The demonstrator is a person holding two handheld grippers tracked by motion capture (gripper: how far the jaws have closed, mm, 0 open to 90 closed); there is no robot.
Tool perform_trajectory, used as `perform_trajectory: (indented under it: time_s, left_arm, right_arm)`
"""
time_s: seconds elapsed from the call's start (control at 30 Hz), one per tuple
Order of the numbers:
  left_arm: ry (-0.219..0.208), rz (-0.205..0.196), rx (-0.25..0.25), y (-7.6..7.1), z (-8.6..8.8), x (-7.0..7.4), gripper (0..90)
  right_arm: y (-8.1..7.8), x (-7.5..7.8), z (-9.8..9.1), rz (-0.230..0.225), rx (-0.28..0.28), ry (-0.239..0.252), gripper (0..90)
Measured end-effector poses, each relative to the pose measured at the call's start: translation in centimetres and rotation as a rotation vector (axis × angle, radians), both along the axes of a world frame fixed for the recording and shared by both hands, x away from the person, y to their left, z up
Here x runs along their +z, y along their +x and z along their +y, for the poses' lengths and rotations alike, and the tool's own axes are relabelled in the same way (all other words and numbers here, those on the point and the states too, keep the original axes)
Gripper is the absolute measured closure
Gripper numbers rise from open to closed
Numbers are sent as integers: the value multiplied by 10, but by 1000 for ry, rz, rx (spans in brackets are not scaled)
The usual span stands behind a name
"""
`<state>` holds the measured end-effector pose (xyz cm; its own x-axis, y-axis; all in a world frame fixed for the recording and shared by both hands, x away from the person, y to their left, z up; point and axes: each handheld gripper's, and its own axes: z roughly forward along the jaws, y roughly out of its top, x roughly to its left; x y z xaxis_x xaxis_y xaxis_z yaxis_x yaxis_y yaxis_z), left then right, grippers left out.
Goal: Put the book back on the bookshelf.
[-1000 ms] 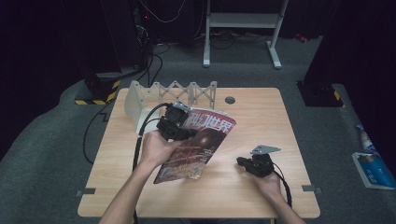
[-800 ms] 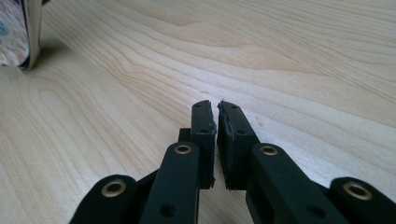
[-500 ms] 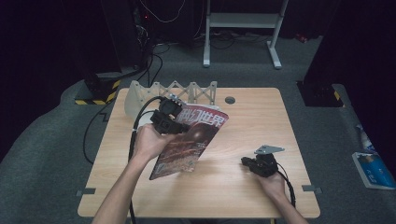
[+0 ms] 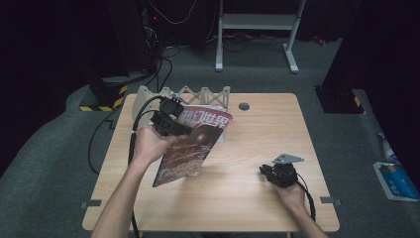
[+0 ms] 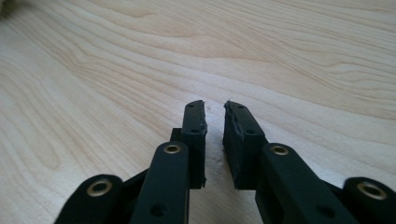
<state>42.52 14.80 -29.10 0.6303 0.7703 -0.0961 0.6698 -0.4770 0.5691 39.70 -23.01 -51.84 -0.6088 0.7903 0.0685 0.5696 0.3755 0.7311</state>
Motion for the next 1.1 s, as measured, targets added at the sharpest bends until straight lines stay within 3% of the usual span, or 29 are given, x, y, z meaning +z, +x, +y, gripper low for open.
perform_trajectory:
  time_s: [0.37,0.57,0.77,1.1]
  left_arm:
    - [5,22,44,14,15,3,819]
    - [3,7,73,15,23,6,819]
    - [6,16,121,15,33,9,821]
    - [22,12,182,14,53,19,821]
  right_arm:
    - [-1,-5,-4,-51,-69,-32,656]
    - [-2,-7,-8,-68,-95,-26,560]
    - [-5,-10,-9,-97,-99,-35,501]
    - [-6,-11,-9,-107,-95,-34,493]
